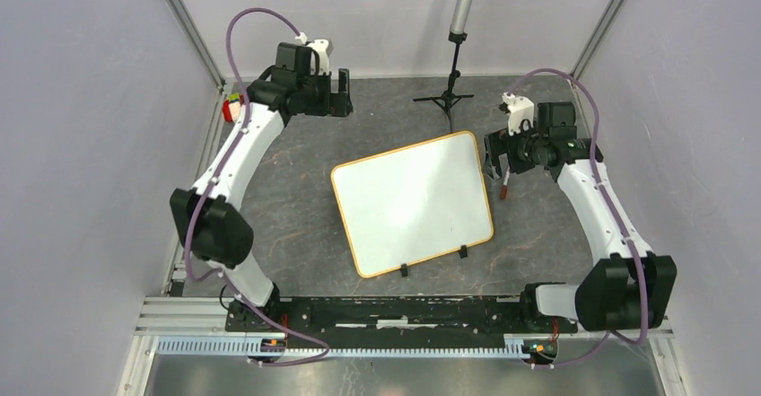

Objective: Write a sentence on the whiteboard
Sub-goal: Move the whiteboard stand to the center of the board.

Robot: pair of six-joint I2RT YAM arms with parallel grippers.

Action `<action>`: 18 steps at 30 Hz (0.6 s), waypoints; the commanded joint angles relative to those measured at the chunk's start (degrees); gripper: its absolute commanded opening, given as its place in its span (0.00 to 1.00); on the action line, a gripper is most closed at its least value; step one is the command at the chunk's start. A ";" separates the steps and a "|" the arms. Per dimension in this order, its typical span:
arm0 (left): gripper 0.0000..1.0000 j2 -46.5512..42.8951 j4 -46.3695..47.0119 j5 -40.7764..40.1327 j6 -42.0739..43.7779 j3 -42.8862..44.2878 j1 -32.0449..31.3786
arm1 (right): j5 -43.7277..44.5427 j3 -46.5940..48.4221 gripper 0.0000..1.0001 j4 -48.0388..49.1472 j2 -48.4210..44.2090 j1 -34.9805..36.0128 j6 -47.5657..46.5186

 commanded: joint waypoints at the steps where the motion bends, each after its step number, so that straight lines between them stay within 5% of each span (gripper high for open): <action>1: 1.00 6.45 -6.51 -1.72 3.66 5.88 0.29 | -4.64 -0.15 0.98 3.08 4.44 -2.53 -0.06; 9: 1.00 11.98 -9.03 -3.23 7.94 10.28 0.95 | -8.71 1.32 0.98 5.30 12.36 -13.44 -2.10; 18: 1.00 18.57 -17.95 6.14 7.55 22.31 8.52 | 1.09 4.76 0.98 3.66 17.79 -12.91 -0.65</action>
